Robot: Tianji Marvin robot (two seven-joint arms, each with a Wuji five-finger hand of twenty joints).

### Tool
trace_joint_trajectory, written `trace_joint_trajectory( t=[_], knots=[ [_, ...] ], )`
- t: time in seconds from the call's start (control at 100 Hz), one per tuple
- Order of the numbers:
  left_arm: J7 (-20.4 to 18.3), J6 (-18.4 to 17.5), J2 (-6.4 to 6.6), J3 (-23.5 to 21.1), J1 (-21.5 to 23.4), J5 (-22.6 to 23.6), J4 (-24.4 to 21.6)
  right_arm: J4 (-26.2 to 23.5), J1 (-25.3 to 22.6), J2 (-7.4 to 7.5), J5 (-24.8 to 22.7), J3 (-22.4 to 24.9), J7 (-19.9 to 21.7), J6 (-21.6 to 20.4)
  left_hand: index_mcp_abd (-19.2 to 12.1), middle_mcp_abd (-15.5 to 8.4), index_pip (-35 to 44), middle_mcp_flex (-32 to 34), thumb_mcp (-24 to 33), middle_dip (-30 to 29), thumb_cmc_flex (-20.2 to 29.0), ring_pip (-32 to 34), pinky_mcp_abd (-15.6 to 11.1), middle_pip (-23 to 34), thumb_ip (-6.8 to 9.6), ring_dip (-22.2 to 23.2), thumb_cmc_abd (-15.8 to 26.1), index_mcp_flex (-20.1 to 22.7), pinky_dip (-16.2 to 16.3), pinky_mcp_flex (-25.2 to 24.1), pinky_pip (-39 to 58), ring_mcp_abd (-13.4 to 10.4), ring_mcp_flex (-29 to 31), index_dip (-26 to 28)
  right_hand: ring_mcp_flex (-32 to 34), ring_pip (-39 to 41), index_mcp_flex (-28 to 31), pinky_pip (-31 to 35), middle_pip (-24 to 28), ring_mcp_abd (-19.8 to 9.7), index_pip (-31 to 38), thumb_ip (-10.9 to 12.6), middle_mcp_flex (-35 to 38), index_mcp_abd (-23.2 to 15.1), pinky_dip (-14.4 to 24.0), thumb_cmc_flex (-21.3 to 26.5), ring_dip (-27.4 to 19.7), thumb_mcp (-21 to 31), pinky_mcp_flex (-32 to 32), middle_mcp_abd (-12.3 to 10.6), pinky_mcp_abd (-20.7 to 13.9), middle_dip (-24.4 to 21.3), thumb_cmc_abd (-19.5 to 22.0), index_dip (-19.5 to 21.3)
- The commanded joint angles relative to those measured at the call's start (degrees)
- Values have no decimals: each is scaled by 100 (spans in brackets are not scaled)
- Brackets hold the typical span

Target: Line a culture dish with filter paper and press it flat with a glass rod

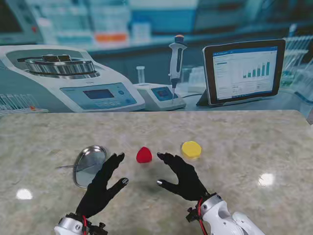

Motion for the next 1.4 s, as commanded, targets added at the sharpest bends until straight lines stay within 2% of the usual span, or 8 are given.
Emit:
trace_joint_trajectory(
  t=[0.0, 0.34, 0.54, 0.79, 0.95, 1.02, 1.18, 1.39],
  knots=[
    [-28, -17, -6, -16, 51, -10, -44, -4, -19, -32, -16, -41, -6, 12, -72, -261, -151, -207, -88, -98, -68, -136, -171, -102, 175, -118, 176, -56, -267, 0, -330, -276, -190, -21, -113, -111, 115, -89, -61, -106, -3, -26, -160, -186, -103, -210, -8, -67, -101, -229, 25, 57, 142, 3],
    [-79, -151, 2, -77, 93, -49, -56, -25, -27, -43, -57, -24, -68, 50, -67, -240, -77, -188, -82, -5, -31, -135, -157, -67, 180, -118, 164, -21, -280, -1, -318, -265, -191, 41, -83, -34, 89, -19, 57, -113, 91, -20, -124, -163, -57, -144, 47, -61, -108, -181, 37, 157, 118, 262],
    [-109, -133, 4, -90, 111, -85, -106, -9, 38, -35, -27, -4, 6, 72, 14, -212, -6, -184, -74, 97, 9, -135, -154, -45, 183, -117, 215, -49, -275, 1, -309, -249, -193, 95, -69, 45, 47, 48, 183, -118, 59, -1, -109, -153, -3, 9, 77, -86, -104, -167, 23, 211, 149, 878],
    [-212, -141, 20, -152, 92, -100, -82, -17, 82, -40, -73, -24, -22, 188, 83, -195, 46, -181, -86, 161, 37, -115, -140, -45, 174, -85, 278, -47, -253, -1, -299, -238, -184, 142, -36, 173, 29, 168, 372, -126, 98, 111, -81, -144, 73, 552, 111, -65, -95, -156, 21, 242, 189, 1158],
    [-248, -148, 24, -167, 71, -136, -80, -118, 104, -14, -204, 116, 60, 259, 91, -193, 60, -180, -92, 195, 67, -108, -130, -44, 176, -49, 275, -59, -236, -5, -296, -224, -185, 155, 6, 480, -24, 534, 721, -133, 181, 916, -70, -152, 193, 920, 176, 486, -87, -155, 43, 301, -30, 1823],
    [-265, -166, 30, -187, 65, -103, -92, -178, 121, 3, -318, 217, 104, 313, 85, -179, 68, -181, -94, 210, 72, -104, -126, -42, 177, -32, 280, -55, -229, -5, -296, -216, -183, 161, 45, 649, -63, 749, 917, -107, 299, 1047, -55, -150, 246, 796, 233, 1011, -63, -132, 67, 382, -135, 2226],
    [-303, -183, 36, -229, 54, -93, -122, -320, 245, 89, -574, 482, 491, 497, 88, -182, 102, -171, -93, 255, 95, -97, -123, -27, 181, 6, 278, -42, -215, -7, -295, -209, -181, 178, 97, 1056, -190, 1224, 1328, -21, 773, 765, -59, -135, 395, 539, 403, 1435, -2, -51, 158, 655, -306, 2996],
    [-369, -190, 46, -271, 40, -115, -115, -361, 565, 212, -1015, 772, 1067, 727, 66, -182, 130, -170, -95, 296, 107, -95, -121, -26, 183, 39, 279, -47, -201, -7, -295, -205, -179, 187, 352, 1483, -247, 1747, 1687, 179, 1436, 163, -72, -155, 760, 317, 725, 807, 304, 5, 278, 1063, -308, 3119]
  ],
)
